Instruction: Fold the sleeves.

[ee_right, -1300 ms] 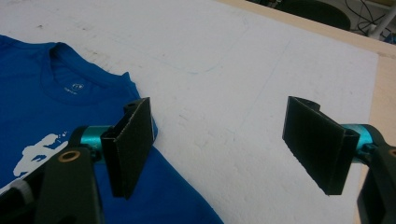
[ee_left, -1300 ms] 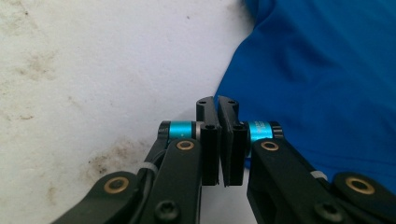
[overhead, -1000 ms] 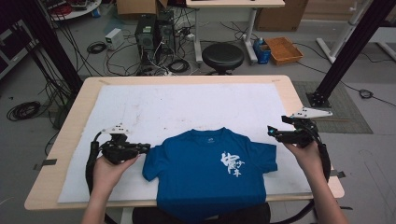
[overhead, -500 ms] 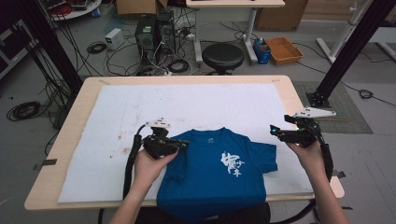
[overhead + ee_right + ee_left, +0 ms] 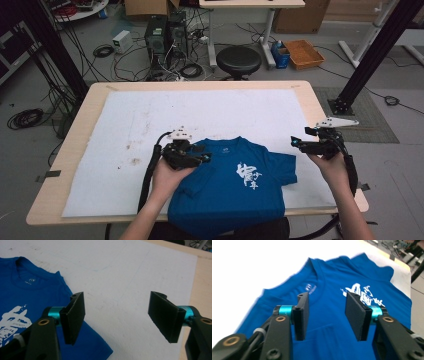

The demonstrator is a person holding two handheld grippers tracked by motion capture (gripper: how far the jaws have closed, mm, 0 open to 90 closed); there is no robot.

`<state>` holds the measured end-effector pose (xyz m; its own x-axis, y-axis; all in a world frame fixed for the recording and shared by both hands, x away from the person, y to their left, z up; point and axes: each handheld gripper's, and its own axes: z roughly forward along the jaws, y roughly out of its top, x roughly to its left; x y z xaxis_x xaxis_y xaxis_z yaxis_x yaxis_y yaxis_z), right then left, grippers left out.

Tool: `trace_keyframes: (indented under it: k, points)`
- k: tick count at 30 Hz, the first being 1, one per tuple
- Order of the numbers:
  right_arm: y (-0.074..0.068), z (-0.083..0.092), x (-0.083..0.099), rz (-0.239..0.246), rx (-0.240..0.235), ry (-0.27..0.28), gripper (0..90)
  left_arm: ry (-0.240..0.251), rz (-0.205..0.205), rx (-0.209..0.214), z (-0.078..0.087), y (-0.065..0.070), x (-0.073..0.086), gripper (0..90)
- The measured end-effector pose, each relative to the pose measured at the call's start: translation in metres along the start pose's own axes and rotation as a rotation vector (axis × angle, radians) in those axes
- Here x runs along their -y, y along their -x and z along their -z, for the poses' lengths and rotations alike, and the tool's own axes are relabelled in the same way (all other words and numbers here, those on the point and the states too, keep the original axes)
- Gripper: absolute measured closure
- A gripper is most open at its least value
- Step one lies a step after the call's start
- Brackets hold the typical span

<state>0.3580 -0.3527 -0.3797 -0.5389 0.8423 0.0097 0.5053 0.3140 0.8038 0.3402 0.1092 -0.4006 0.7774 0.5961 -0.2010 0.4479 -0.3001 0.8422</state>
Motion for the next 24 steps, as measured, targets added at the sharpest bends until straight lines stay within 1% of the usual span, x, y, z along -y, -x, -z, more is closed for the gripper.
trace_keyframes:
  k: [1,2,3,4,6,8,10,11,13,15,17,21,22,23,24]
  points:
    - [0.000,0.000,0.002,-0.003,-0.007,-0.012,38.0,0.004,-0.006,-0.019,0.007,-0.002,0.002,48.1]
    - [0.000,-0.001,0.003,0.003,-0.013,-0.025,40.3,0.012,-0.010,-0.034,0.014,-0.005,0.004,47.4]
    - [0.000,-0.001,0.006,0.003,-0.017,-0.037,44.4,0.012,-0.010,-0.034,0.014,-0.005,0.004,47.4]
    - [0.001,-0.002,0.009,0.008,-0.028,-0.052,50.2,0.036,-0.021,-0.057,0.029,-0.011,0.010,47.4]
    - [0.001,-0.004,0.015,0.013,-0.042,-0.079,56.8,0.050,-0.020,-0.083,0.044,-0.018,0.019,47.4]
    - [0.003,-0.008,0.022,0.018,-0.065,-0.111,63.8,0.067,-0.012,-0.101,0.056,-0.026,0.028,47.4]
    - [0.006,-0.012,0.027,0.005,-0.075,-0.134,68.0,0.084,0.016,-0.111,0.066,-0.034,0.037,47.4]
    - [0.008,-0.014,0.029,-0.004,-0.078,-0.143,69.7,0.085,0.023,-0.114,0.070,-0.037,0.041,47.4]
    - [0.011,-0.017,0.033,-0.021,-0.089,-0.160,71.8,0.082,0.031,-0.128,0.075,-0.043,0.046,47.4]
    - [0.013,-0.020,0.037,-0.037,-0.111,-0.170,71.8,0.084,0.042,-0.128,0.079,-0.048,0.050,47.4]
    - [0.015,-0.022,0.039,-0.052,-0.119,-0.184,71.7,0.082,0.045,-0.134,0.081,-0.052,0.052,47.4]
    - [0.016,-0.026,0.042,-0.058,-0.124,-0.200,70.2,0.086,0.053,-0.137,0.082,-0.054,0.053,47.4]
    - [0.016,-0.029,0.043,-0.062,-0.132,-0.215,70.0,0.083,0.051,-0.137,0.083,-0.054,0.054,47.4]
    - [0.016,-0.030,0.043,-0.058,-0.134,-0.220,70.2,0.084,0.053,-0.138,0.083,-0.054,0.054,47.3]
    - [0.016,-0.032,0.044,-0.051,-0.135,-0.230,72.5,0.084,0.054,-0.138,0.083,-0.054,0.054,47.4]
